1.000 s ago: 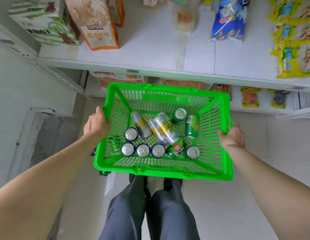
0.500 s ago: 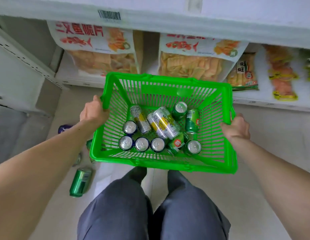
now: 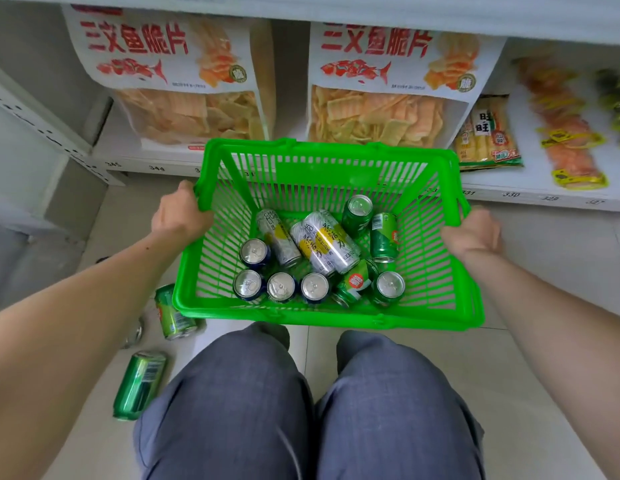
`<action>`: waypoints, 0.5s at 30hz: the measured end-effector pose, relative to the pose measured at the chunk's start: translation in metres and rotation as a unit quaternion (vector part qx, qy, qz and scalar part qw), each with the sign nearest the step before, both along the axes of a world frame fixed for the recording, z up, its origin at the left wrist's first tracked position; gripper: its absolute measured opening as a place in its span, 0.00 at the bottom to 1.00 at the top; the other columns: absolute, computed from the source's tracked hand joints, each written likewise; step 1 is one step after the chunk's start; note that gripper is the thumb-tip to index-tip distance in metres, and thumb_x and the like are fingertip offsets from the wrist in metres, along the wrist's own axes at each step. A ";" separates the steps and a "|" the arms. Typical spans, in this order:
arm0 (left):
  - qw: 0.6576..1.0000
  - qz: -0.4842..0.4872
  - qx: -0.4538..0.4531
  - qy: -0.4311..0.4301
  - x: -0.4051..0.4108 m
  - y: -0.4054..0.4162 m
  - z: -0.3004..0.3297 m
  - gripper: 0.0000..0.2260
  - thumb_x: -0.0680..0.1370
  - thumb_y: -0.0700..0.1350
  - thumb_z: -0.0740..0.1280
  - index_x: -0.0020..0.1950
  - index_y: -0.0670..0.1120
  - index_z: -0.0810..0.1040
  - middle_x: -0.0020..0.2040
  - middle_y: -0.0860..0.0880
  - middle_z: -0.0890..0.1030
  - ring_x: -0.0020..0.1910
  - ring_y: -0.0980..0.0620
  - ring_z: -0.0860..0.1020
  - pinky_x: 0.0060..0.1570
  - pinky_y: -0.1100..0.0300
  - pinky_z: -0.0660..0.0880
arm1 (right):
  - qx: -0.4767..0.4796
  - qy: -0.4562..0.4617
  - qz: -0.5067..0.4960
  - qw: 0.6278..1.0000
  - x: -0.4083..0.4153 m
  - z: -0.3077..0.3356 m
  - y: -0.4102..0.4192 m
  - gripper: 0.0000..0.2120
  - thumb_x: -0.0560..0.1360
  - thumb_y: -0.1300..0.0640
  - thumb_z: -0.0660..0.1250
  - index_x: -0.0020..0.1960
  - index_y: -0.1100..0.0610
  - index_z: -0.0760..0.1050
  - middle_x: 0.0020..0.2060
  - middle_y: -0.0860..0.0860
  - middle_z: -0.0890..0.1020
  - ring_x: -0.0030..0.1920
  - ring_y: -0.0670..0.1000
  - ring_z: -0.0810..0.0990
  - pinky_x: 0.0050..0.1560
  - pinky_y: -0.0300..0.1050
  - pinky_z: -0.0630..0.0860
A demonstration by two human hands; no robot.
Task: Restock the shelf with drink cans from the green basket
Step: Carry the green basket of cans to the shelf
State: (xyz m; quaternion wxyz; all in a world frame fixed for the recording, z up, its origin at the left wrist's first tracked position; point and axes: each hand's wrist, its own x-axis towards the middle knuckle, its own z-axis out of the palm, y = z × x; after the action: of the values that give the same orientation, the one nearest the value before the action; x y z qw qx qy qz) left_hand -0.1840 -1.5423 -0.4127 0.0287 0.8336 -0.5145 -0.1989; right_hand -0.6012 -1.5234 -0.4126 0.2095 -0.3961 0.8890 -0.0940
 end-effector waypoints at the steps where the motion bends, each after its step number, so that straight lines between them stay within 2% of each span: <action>1: 1.000 0.001 0.000 0.001 0.000 0.002 -0.001 0.18 0.73 0.45 0.68 0.60 0.43 0.69 0.50 0.39 0.77 0.46 0.39 0.75 0.45 0.48 0.74 | 0.000 0.000 0.001 1.000 0.001 0.000 0.000 0.14 0.71 0.58 0.70 0.54 0.63 0.75 0.56 0.64 0.80 0.58 0.64 0.80 0.56 0.53 0.76; 9: 1.000 0.000 -0.003 -0.001 -0.002 0.005 -0.003 0.17 0.72 0.45 0.67 0.59 0.43 0.68 0.48 0.40 0.77 0.47 0.39 0.77 0.45 0.48 0.76 | -0.010 0.029 0.004 1.000 0.002 -0.003 0.003 0.19 0.71 0.56 0.70 0.59 0.62 0.73 0.58 0.63 0.79 0.59 0.64 0.79 0.58 0.53 0.75; 15: 1.000 0.003 -0.006 -0.015 -0.004 0.003 -0.005 0.17 0.72 0.44 0.65 0.59 0.42 0.68 0.46 0.41 0.75 0.44 0.41 0.74 0.44 0.49 0.73 | -0.013 0.058 0.016 0.998 0.000 -0.008 -0.001 0.19 0.71 0.54 0.71 0.58 0.61 0.74 0.57 0.62 0.80 0.59 0.63 0.79 0.56 0.53 0.76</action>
State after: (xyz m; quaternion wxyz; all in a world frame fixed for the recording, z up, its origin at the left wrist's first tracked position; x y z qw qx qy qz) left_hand -0.1880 -1.5389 -0.4180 0.0268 0.8379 -0.5133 -0.1835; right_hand -0.6007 -1.5241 -0.4206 0.1542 -0.4178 0.8918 -0.0795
